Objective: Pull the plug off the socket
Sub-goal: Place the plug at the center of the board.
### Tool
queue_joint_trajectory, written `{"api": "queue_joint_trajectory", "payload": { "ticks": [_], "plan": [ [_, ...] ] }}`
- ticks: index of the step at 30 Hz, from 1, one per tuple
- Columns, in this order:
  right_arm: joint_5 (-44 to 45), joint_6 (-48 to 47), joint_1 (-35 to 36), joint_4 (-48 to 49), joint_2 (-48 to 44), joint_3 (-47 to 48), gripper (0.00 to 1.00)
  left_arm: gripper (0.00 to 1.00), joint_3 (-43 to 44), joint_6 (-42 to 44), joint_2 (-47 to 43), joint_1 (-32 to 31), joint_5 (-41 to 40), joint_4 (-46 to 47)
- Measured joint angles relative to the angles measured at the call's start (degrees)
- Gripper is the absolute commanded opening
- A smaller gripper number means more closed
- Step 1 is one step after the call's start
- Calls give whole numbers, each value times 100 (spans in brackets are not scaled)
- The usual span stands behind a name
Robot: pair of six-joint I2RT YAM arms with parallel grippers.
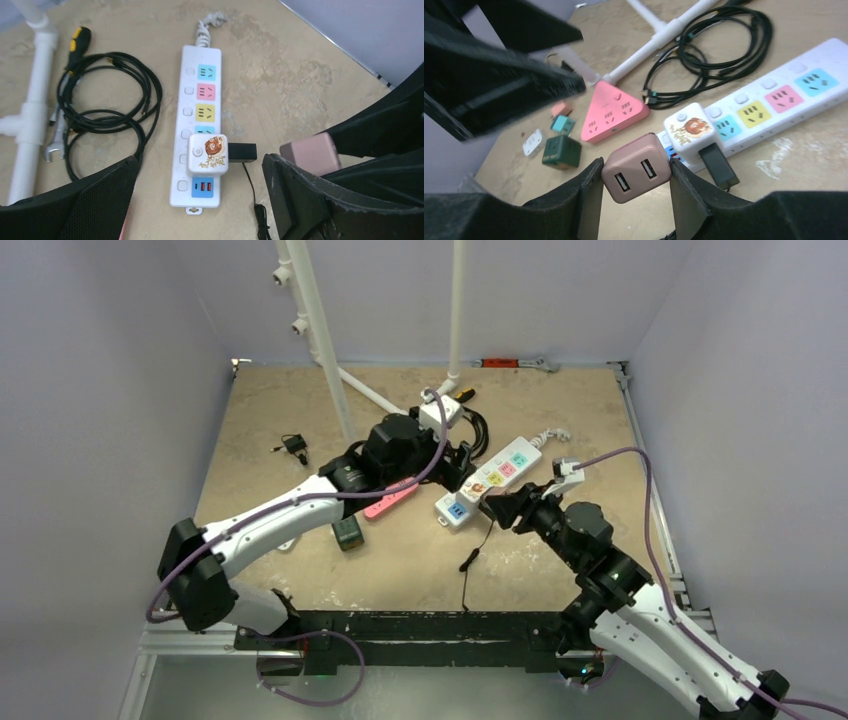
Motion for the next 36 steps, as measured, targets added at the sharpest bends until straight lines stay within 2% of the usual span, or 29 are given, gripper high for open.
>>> {"api": "queue_joint_trajectory", "payload": {
  "ticks": [3,6,9,13,18,23,32,36],
  "plan": [
    [-555,-201,0,280,168,-74,0,95,-52,17,-466,175,2,-15],
    [-1113,-334,35,656,527,-164,0,95,-479,-44,-1008,667,-28,138],
    [-1331,-380,212,1036,973,-232,0,94,-866,-74,-1394,964,-177,186],
    [-1353,-365,710,1596,1714,-260,0,94,-1172,-63,-1683,942,-369,334],
    [-1241,-155,1390,2520,2723,-264,0,93,-1290,-28,-1893,931,-684,472],
    [-817,186,1681,3327,3486,-286,0,93,-1303,-28,-1921,931,-863,568],
    [431,595,2295,3845,4745,-70,0,93,-1331,-11,-1919,931,-977,588],
    [713,695,2470,4242,5372,153,0,93,-1331,-4,-1919,931,-986,588]
  ]
}}
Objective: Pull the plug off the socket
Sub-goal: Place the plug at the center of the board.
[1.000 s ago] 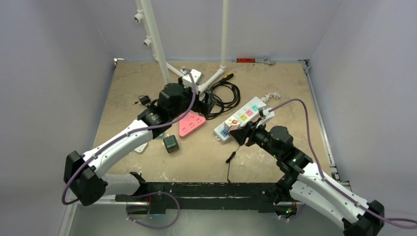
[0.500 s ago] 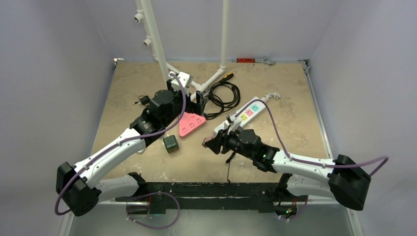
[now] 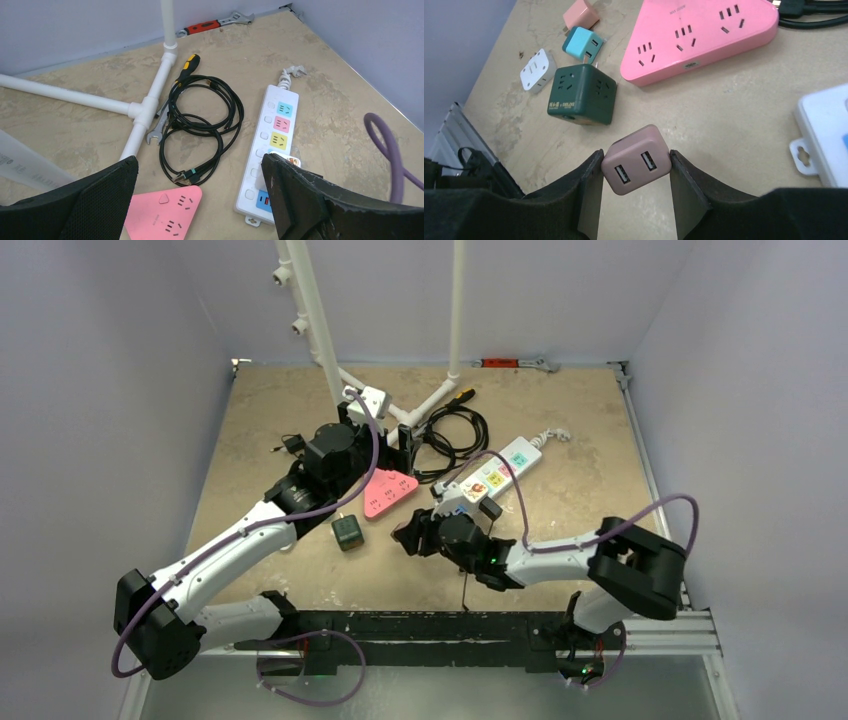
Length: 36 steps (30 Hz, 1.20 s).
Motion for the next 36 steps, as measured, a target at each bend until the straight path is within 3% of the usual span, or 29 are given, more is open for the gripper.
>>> {"api": "queue_joint_trajectory", "payload": {
  "ticks": [11,15,18,27,31,36],
  "plan": [
    [264,0,79,420,1665,1110,0,93,0,79,44,0,2,-2],
    [271,0,81,402,1991,1325,7,93,0,79,90,0,7,-7],
    [269,2,81,387,2238,1513,16,93,0,79,107,0,9,-7],
    [264,-26,81,273,2404,1779,62,93,0,79,164,0,22,-7],
    [267,-72,81,52,2356,1779,72,93,0,81,177,0,24,-11],
    [267,-186,81,-297,1985,1751,75,93,0,87,177,0,17,-15]
  ]
}}
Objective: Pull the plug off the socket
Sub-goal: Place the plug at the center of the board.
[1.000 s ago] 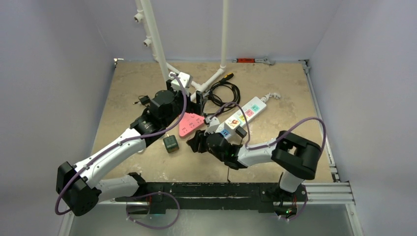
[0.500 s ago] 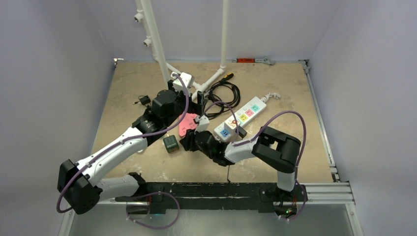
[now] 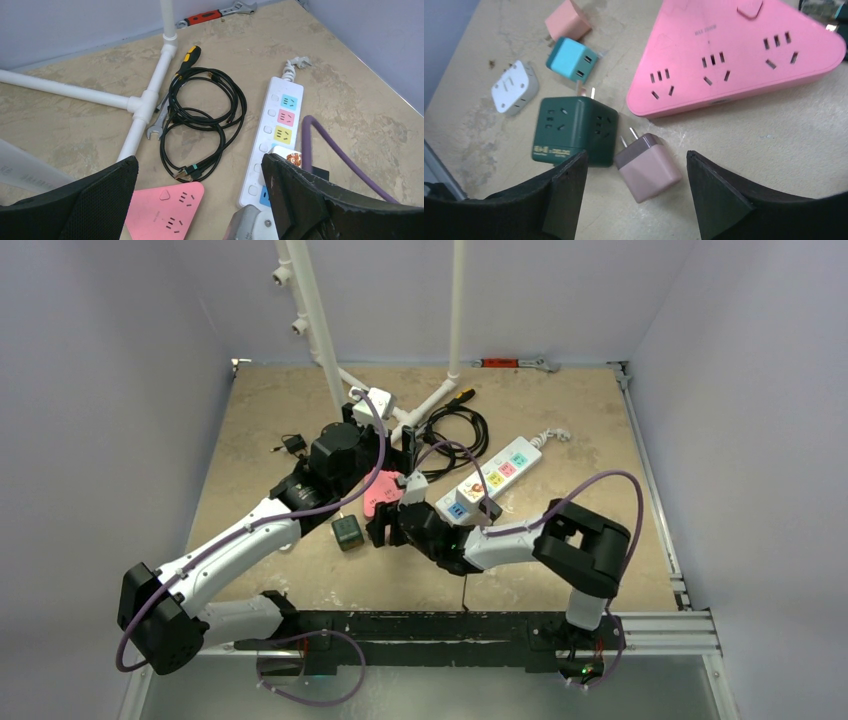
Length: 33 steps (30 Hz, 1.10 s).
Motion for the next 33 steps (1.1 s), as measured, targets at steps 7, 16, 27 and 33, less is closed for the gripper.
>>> {"api": "queue_joint_trajectory", "payload": {
  "ticks": [7,16,27,33],
  "plan": [
    [-52,-68,0,-361,-1029,-365,77,93,0,42,0,0,-17,-4],
    [-297,354,-70,-1987,-3418,-1154,85,93,0,59,0,0,-153,-35],
    [-380,507,-2330,-3300,-5445,-2050,97,93,0,28,227,0,-50,-33],
    [-817,466,-3810,-3025,-5141,-2197,97,92,0,-15,420,0,205,-22]
  ]
}}
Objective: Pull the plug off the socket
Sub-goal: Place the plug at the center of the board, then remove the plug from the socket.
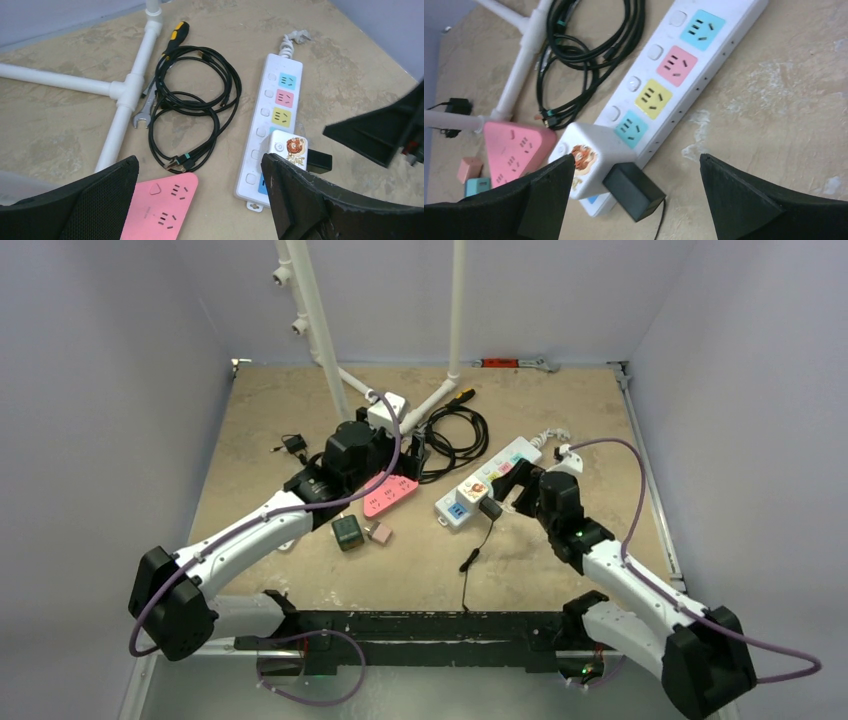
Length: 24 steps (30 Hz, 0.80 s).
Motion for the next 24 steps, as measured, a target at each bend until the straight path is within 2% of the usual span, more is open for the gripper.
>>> {"api": "queue_joint_trajectory", "payload": {
  "ticks": [7,11,15,24],
  "plan": [
    [-455,-90,-732,632,1342,140,96,90,0,-59,380,-111,691,199],
    [-708,-111,-927,1036,1919,319,95,90,-9,-57,697,-507,905,225],
    [-844,-109,-981,1325,2210,470,95,90,-11,-57,1014,-778,1165,319],
    [-651,-151,-984,1169,2610,1119,99,87,35,-146,2100,-793,1941,612]
  ]
}}
